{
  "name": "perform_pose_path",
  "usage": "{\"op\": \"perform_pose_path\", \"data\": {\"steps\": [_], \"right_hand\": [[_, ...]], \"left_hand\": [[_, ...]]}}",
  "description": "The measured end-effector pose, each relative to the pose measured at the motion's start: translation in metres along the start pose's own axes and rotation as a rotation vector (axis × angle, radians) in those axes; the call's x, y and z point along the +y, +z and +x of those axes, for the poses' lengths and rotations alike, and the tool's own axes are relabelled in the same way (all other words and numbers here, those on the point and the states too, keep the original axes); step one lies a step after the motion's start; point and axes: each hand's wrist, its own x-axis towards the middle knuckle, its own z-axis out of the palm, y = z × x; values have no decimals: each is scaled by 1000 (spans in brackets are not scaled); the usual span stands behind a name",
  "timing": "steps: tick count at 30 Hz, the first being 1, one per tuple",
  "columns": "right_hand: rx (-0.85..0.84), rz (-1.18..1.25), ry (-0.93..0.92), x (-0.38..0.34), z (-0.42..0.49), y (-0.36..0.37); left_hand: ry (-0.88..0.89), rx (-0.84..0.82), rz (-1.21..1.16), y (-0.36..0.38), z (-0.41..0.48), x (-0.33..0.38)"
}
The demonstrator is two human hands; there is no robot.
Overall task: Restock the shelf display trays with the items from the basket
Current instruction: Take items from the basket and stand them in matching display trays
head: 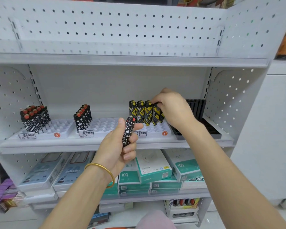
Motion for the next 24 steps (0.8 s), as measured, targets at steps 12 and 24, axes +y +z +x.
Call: {"op": "perform_pose_path", "data": {"steps": [12, 24], "right_hand": [[17, 552, 41, -46, -31, -16], [-285, 1056, 23, -117, -22, 1]], "left_hand": [[19, -22, -34, -2, -9, 3], [138, 140, 17, -55, -38, 34]]}}
